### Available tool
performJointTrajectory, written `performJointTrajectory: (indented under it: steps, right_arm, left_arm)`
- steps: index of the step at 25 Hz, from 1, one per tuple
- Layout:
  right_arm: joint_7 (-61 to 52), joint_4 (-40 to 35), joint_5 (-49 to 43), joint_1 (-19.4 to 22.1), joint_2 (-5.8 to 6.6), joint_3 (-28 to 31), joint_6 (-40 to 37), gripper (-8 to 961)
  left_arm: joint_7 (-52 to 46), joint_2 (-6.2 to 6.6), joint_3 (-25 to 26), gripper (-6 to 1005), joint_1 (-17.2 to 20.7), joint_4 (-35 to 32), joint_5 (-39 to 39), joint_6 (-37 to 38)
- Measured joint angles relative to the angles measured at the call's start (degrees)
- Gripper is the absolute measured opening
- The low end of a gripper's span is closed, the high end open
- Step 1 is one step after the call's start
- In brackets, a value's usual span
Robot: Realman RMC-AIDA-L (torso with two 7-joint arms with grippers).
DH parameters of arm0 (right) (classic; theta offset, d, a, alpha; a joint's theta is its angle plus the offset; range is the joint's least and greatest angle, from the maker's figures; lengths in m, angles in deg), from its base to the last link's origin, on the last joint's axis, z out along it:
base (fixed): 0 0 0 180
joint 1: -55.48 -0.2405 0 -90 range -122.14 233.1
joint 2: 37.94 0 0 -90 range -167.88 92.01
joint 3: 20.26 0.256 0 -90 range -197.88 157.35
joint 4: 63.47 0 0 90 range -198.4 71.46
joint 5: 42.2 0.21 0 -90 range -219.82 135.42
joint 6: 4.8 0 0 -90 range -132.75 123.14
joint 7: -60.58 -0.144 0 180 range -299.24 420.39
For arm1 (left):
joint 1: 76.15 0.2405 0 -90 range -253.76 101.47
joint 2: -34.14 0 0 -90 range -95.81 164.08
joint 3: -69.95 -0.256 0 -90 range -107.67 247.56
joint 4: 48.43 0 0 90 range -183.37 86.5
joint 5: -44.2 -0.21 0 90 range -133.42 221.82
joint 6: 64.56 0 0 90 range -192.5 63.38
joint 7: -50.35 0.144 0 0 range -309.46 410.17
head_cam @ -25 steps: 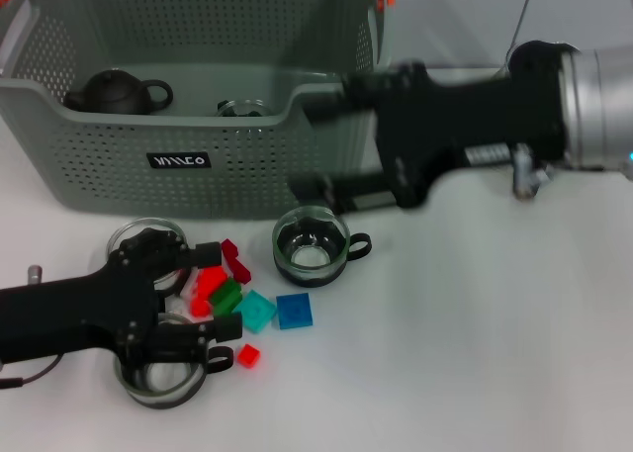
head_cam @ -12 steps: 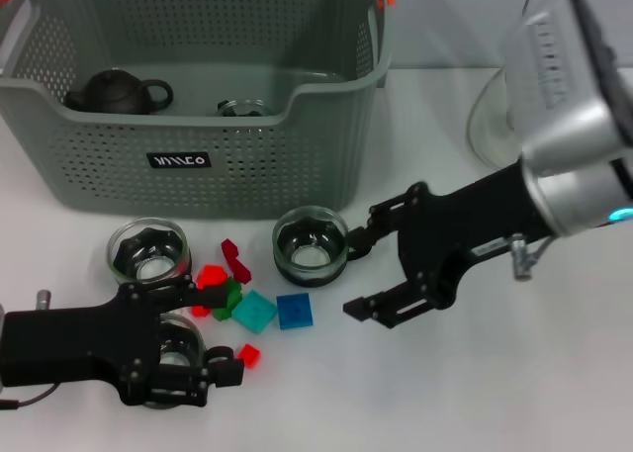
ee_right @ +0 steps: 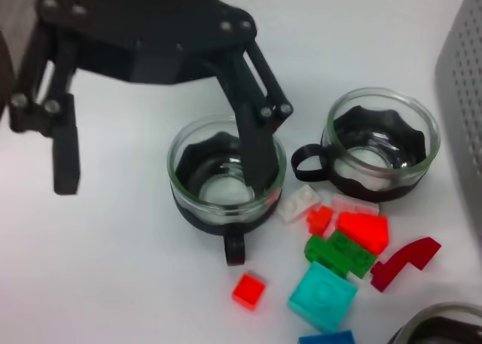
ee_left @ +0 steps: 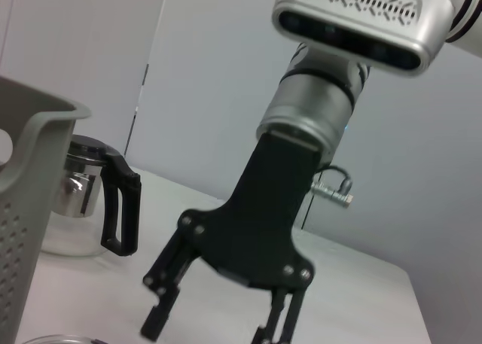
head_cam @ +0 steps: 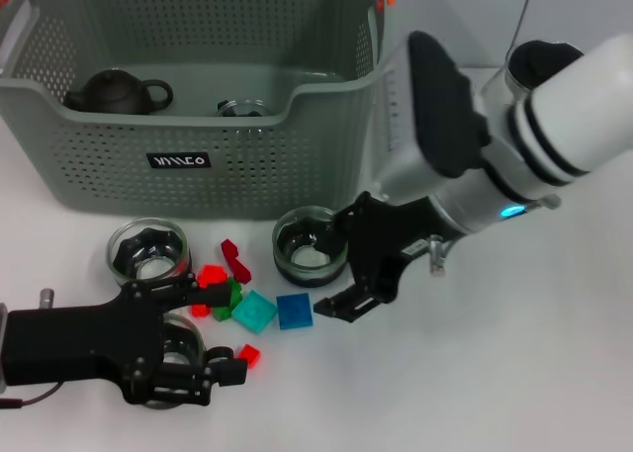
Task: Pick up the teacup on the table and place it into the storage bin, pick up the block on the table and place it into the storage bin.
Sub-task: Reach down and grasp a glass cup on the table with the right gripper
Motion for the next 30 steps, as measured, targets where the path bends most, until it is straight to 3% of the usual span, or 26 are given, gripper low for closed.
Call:
performJointTrajectory:
  steps: [15, 30]
  right_arm:
    - [-1.62, 5.5, -2.86, -3.06, -0.44, -12.29, 14.06, 763]
    - [-5.16, 12.24, -2.83, -5.51, -0.62, -15.04, 17.93, 757]
  left_arm:
    - [0.12, -0.04, 0.34, 942, -0.02, 0.03, 0.14, -1.06]
    - [0.95, -0.04, 0.49, 937, -0.02, 0.21, 0.24, -1.57]
